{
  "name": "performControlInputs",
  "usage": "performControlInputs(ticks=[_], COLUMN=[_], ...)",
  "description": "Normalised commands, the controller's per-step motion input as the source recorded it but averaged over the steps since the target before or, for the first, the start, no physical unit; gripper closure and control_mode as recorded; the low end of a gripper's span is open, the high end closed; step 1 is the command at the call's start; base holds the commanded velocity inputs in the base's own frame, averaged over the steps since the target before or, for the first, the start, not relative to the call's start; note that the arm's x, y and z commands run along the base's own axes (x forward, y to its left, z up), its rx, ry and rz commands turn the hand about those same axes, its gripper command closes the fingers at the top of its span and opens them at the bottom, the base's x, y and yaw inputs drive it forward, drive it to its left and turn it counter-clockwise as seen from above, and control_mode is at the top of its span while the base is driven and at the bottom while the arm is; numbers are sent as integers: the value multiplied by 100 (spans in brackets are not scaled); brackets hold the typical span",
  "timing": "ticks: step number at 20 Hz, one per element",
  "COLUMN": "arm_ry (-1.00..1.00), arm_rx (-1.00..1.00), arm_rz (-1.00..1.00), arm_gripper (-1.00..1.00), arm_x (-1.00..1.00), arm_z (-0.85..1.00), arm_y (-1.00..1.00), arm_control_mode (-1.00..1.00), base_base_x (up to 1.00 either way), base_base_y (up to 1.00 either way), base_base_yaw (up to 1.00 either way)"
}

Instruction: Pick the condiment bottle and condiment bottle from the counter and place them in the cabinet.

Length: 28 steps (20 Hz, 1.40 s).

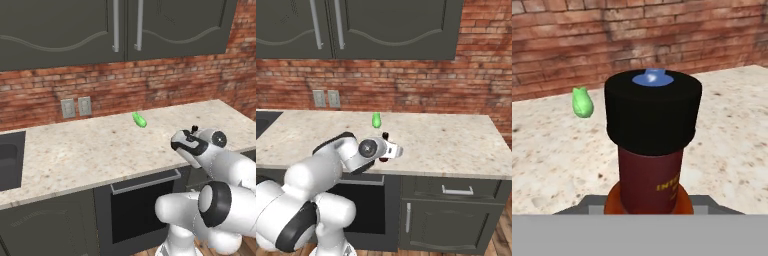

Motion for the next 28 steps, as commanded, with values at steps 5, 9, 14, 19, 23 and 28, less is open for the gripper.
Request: performControlInputs(ticks=[5, 9, 14, 19, 23, 28], arm_ry=[0, 0, 0, 0, 0, 0], arm_rx=[0, 0, 0, 0, 0, 0], arm_rz=[5, 4, 5, 5, 6, 6], arm_gripper=[100, 100, 100, 100, 100, 100], arm_x=[-31, -19, -19, -35, -35, -33], arm_z=[31, 23, 25, 4, 0, 0], arm_y=[15, 13, 8, 10, 9, 5], arm_control_mode=[-100, -100, -100, -100, -100, -100], base_base_x=[0, 0, 0, 0, 0, 0], base_base_y=[0, 0, 0, 0, 0, 0], base_base_yaw=[0, 0, 0, 0, 0, 0])
